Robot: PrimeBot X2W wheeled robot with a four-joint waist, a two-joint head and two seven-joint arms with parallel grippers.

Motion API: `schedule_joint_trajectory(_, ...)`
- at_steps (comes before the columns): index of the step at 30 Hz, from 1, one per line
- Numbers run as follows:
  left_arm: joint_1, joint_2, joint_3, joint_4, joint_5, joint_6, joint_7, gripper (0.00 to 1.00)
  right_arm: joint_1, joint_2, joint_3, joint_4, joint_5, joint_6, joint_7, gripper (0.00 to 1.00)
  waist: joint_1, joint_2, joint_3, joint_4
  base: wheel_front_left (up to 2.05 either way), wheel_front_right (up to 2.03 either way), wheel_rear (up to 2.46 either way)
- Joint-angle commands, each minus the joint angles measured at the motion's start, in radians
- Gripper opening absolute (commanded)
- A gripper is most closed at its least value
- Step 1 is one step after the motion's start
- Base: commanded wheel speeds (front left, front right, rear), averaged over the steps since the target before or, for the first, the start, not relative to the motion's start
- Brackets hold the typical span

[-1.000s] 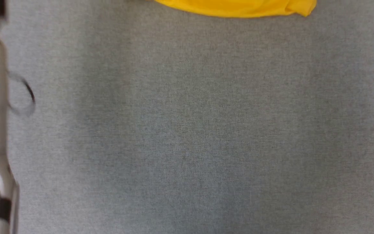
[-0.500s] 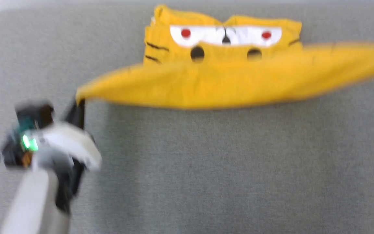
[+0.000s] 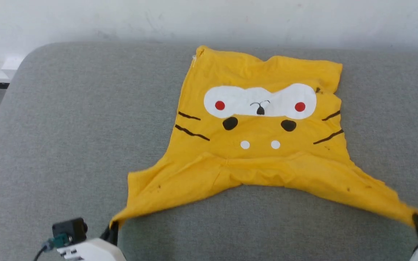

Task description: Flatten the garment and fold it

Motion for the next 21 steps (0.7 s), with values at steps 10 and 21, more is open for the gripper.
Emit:
schedule_joint_trajectory(10,0.082,-0.014,0.003,0.090,-0.006,0.045,-0.015,0.00,0.045,0.006,-0.048,0.277,0.045,-0.001,0.051,0.00,0.0002,-0.0001,-0.016,-0.009,0.00,0.00,0.00)
schedule_joint_trajectory(21,0.038,-0.036,-0.004,0.074,-0.013,0.022,-0.085,0.00,0.005,0.006,-0.010,0.232,0.046,-0.001,-0.049,1.00,0.0002,-0.0001,-0.024,0.006,0.00,0.00,0.00)
